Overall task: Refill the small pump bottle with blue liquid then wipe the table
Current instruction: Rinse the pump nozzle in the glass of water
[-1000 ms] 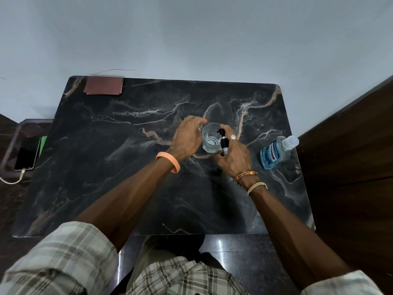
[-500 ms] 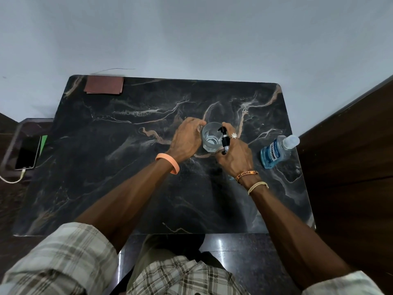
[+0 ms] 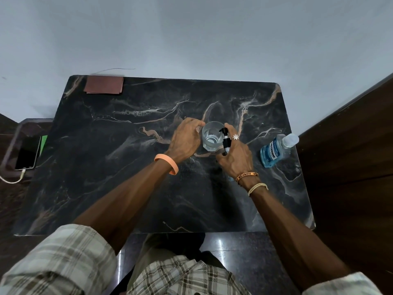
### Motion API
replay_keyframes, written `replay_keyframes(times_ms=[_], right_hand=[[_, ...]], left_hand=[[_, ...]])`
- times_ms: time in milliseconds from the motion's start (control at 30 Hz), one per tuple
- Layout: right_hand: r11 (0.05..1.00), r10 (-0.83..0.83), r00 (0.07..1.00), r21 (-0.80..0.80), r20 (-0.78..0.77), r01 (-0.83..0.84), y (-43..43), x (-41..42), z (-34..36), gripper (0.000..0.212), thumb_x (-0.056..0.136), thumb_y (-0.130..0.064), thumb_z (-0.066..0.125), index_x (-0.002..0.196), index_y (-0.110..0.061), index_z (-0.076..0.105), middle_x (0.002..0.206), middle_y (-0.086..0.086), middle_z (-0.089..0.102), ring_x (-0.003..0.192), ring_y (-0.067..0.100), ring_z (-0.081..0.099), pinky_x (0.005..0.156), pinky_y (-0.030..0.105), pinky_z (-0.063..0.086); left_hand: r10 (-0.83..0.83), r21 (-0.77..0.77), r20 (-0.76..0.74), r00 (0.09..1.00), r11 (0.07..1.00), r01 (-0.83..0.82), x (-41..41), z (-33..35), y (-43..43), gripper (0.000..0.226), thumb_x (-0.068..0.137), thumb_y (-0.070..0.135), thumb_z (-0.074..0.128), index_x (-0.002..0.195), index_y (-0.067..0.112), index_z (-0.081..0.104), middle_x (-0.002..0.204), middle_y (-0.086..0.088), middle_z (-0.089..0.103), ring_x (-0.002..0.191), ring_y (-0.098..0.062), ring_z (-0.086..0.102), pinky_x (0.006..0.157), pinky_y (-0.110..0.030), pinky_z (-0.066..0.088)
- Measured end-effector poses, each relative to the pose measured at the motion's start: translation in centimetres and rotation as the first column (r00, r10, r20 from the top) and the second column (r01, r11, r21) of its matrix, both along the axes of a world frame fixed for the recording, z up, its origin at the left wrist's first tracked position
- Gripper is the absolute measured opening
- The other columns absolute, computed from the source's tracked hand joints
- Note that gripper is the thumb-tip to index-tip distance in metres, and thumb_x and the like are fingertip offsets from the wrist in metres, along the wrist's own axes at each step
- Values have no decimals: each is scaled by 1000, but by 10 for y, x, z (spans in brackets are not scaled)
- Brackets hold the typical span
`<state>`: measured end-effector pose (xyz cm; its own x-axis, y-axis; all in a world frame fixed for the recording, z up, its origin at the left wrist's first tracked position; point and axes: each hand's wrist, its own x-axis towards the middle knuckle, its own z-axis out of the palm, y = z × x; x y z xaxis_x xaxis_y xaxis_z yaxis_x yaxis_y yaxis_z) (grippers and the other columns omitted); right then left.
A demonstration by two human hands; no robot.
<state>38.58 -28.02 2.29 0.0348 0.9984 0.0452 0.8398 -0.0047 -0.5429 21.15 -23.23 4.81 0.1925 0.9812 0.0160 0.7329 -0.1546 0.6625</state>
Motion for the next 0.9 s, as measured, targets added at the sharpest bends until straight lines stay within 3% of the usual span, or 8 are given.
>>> replay_keyframes(times_ms=[100, 233, 433, 533, 667, 800, 900], right_hand=[[999, -23, 999, 25, -37, 24, 0, -3, 2, 91, 78, -26, 63, 153, -35, 13, 101, 0, 68, 65, 17, 57, 62, 32, 52], [993, -77, 997, 92, -17, 78, 5, -7, 12, 103, 79, -27, 68, 154, -43, -1, 86, 5, 66, 60, 20, 57, 56, 32, 51], [999, -18, 998, 50, 68, 14, 6, -8, 12, 75, 78, -29, 59, 145, -33, 25, 89, 2, 67, 69, 27, 62, 61, 35, 52], [997, -58, 998, 49, -17, 59, 3, -7, 7, 85, 76, -24, 61, 148, -38, 19, 100, 3, 68, 68, 25, 62, 61, 33, 52], [998, -6, 997, 57, 81, 1, 3, -7, 6, 75, 80, -31, 61, 145, -34, 25, 90, 1, 66, 70, 27, 63, 59, 33, 50], [996, -62, 997, 55, -35, 64, 0, -6, 4, 87, 83, -35, 65, 153, -36, 14, 105, 3, 67, 70, 22, 60, 62, 31, 49], [999, -25, 999, 22, -32, 25, 1, -3, 3, 89, 84, -37, 64, 155, -34, 10, 113, 6, 67, 76, 23, 62, 67, 36, 53]], left_hand=[[7, -6, 1, 1000, 1000, -7, -2, 0, -1, 36, 94, -4, 51, 122, 11, 66, 126, -11, 61, 116, -24, 58, 101, -39, 48], [18, -10, 12, 1000, 1000, -18, -2, -1, -1, 35, 94, -3, 52, 123, 11, 66, 126, -10, 61, 116, -24, 58, 102, -40, 48], [23, -9, 21, 1000, 1000, -23, -3, 1, -3, 34, 94, -2, 53, 123, 12, 65, 127, -9, 60, 117, -24, 58, 104, -41, 48], [18, -18, 22, 1000, 1000, -18, -6, 1, -4, 33, 96, -1, 52, 124, 11, 65, 128, -9, 60, 118, -24, 57, 104, -41, 48], [24, -22, 26, 999, 999, -23, -8, 1, -5, 31, 96, -1, 52, 121, 11, 67, 126, -9, 60, 116, -24, 57, 103, -42, 48], [19, -30, 52, 998, 999, -18, -8, 0, -6, 29, 97, 0, 52, 120, 10, 68, 127, -11, 60, 117, -25, 57, 103, -42, 49], [15, -36, 51, 999, 999, -13, -7, -1, -6, 30, 95, -1, 54, 119, 12, 68, 127, -11, 60, 115, -25, 59, 102, -41, 50]])
